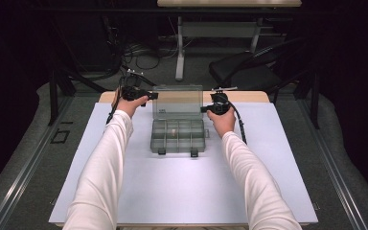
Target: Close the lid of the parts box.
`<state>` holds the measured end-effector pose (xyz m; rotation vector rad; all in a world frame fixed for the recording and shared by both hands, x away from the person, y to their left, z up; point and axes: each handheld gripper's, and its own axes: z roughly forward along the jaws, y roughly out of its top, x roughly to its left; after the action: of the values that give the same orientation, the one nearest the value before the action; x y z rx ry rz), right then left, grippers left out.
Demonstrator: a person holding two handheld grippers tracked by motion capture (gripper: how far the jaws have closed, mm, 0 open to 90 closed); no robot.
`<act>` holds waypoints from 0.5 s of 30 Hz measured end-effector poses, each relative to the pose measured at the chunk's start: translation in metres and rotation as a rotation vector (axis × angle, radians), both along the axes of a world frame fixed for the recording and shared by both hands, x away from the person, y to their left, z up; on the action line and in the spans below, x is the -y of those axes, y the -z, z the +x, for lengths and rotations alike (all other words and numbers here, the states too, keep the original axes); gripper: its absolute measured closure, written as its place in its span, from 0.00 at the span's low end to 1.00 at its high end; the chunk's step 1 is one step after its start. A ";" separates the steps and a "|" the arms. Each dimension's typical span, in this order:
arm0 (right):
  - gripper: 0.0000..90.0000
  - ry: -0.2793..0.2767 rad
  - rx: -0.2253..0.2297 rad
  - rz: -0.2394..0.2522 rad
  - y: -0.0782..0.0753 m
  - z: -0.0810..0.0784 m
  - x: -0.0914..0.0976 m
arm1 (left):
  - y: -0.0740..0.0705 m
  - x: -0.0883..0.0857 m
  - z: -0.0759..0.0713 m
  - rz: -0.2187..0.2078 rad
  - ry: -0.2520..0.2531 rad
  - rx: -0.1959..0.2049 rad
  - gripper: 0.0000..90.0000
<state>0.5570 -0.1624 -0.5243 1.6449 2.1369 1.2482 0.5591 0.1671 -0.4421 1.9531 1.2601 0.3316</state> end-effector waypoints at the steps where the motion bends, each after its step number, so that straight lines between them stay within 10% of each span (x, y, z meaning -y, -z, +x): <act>1: 0.94 -0.002 0.003 -0.001 0.000 0.000 0.000 | 0.001 -0.001 0.002 0.000 -0.013 -0.003 0.36; 15: 0.94 -0.001 0.011 -0.002 0.000 -0.002 0.000 | 0.012 0.001 0.015 -0.086 -0.070 0.007 0.44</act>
<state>0.5549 -0.1626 -0.5247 1.6322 2.1326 1.2528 0.5741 0.1664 -0.4545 1.8376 1.3192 0.3139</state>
